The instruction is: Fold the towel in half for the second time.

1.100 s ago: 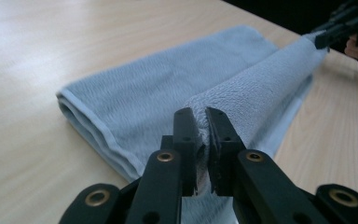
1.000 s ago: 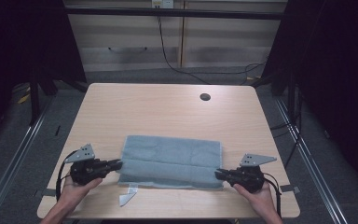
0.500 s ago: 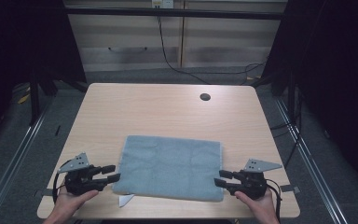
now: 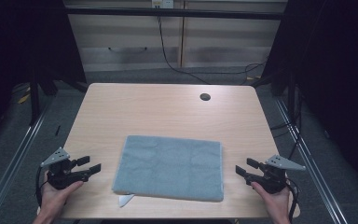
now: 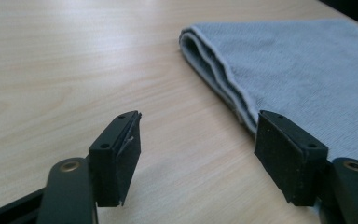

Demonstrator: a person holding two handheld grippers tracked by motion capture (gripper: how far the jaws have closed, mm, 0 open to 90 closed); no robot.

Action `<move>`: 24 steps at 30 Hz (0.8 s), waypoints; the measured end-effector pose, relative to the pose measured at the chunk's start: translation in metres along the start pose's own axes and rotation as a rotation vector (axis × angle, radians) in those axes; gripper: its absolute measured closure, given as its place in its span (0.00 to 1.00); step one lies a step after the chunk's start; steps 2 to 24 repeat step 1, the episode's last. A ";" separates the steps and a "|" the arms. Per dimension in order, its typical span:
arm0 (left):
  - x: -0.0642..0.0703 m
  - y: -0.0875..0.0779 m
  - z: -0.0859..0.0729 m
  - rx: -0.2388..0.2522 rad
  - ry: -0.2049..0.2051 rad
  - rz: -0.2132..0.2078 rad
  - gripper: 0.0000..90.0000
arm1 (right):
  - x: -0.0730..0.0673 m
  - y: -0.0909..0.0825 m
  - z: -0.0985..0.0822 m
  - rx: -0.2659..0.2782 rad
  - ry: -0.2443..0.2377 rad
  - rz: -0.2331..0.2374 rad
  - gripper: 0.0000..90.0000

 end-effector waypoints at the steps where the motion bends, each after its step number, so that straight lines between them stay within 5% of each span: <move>1: 0.000 0.001 -0.001 -0.009 0.000 0.000 0.31 | 0.000 0.000 -0.002 -0.012 0.003 -0.007 0.37; 24: 0.000 0.001 -0.001 -0.009 0.000 0.000 0.31 | 0.000 0.000 -0.002 -0.012 0.003 -0.007 0.37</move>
Point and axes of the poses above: each handheld gripper's, and its own axes: y roughly forward along the jaws, z roughly out of its top, x roughly to its right, the point moved 6 cm from there along y, roughly forward along the jaws, and after that the axes turned 9 degrees about z, right-handed, at the moved point
